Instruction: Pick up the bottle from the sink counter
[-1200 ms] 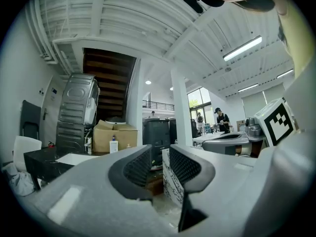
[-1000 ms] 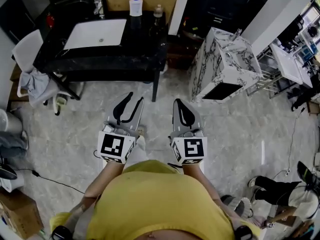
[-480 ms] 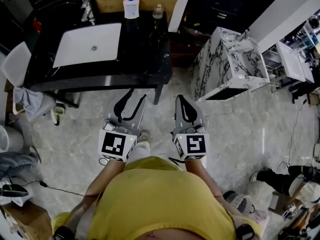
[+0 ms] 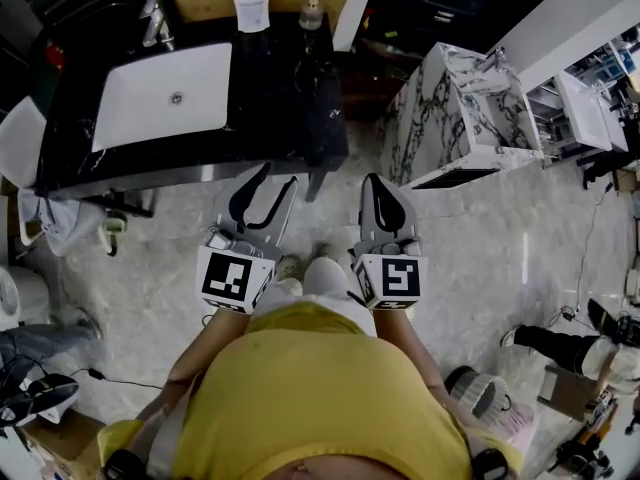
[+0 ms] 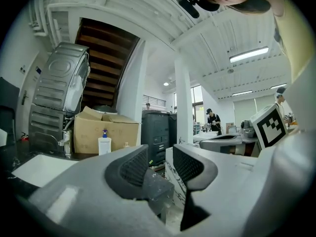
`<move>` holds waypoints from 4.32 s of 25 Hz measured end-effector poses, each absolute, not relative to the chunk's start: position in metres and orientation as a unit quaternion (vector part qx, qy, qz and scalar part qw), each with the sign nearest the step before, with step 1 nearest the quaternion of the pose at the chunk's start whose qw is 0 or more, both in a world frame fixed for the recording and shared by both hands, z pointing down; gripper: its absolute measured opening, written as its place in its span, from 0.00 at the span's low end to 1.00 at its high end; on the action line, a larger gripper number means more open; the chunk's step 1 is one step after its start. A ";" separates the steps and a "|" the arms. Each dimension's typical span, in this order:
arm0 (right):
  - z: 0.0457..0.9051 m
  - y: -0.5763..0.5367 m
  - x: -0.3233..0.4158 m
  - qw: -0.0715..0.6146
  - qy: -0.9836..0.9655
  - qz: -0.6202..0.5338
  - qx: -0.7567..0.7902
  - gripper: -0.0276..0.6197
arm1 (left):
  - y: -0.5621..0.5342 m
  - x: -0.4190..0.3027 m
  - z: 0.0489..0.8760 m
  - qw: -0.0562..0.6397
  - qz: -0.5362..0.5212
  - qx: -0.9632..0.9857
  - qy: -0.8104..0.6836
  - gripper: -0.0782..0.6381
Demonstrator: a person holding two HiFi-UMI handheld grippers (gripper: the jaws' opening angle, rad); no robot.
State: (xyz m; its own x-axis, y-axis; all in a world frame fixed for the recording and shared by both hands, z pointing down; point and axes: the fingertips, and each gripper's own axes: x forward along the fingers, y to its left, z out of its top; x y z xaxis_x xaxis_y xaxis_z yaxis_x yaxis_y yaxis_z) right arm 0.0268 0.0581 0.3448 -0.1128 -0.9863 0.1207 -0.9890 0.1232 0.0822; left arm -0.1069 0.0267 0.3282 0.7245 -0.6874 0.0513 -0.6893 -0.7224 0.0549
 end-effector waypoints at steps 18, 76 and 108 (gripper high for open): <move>0.340 -0.078 0.056 0.066 -0.785 -0.017 0.615 0.04 | -0.098 -0.068 0.334 0.029 0.012 0.913 -0.407 0.33; 0.443 -0.351 0.112 0.090 -0.822 0.029 0.562 0.04 | -0.426 0.039 0.478 0.058 0.074 0.904 -0.418 0.49; 0.473 -0.378 0.126 0.088 -0.821 0.071 0.560 0.04 | -0.508 0.078 0.513 0.046 0.156 0.907 -0.390 0.61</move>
